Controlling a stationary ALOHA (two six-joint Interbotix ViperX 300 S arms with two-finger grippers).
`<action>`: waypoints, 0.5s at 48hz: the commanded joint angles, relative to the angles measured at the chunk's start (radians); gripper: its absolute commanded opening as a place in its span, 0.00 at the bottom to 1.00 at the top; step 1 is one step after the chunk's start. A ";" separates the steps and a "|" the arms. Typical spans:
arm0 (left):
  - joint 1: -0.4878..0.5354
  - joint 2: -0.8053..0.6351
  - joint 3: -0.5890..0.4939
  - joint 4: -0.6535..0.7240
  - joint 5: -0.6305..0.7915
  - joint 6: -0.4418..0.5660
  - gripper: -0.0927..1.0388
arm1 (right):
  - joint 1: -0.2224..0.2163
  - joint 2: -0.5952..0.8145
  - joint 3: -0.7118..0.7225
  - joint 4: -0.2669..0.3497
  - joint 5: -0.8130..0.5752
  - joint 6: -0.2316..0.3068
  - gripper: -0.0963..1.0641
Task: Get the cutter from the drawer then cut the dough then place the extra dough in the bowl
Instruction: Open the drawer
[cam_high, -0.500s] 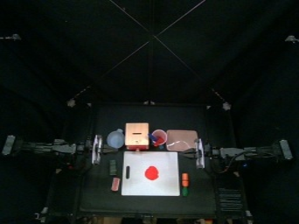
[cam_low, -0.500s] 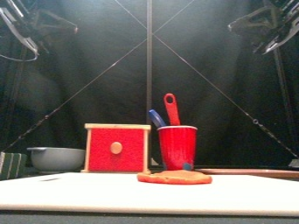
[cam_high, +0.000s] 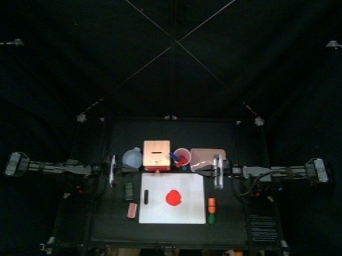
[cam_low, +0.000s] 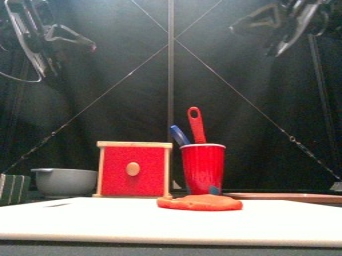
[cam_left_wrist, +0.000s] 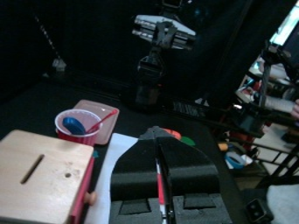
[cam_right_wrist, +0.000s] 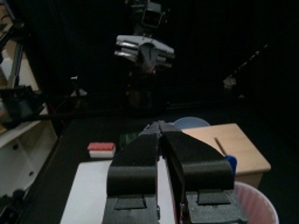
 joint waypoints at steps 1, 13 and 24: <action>-0.008 0.023 -0.012 -0.133 -0.009 -0.005 0.44 | -0.034 0.080 -0.117 0.038 0.003 0.002 0.10; -0.044 0.121 -0.003 -0.425 -0.011 -0.018 0.74 | -0.106 0.250 -0.298 0.086 0.120 -0.002 0.10; -0.084 0.224 -0.025 -0.606 -0.012 -0.034 0.80 | -0.141 0.394 -0.443 0.092 0.278 0.000 0.10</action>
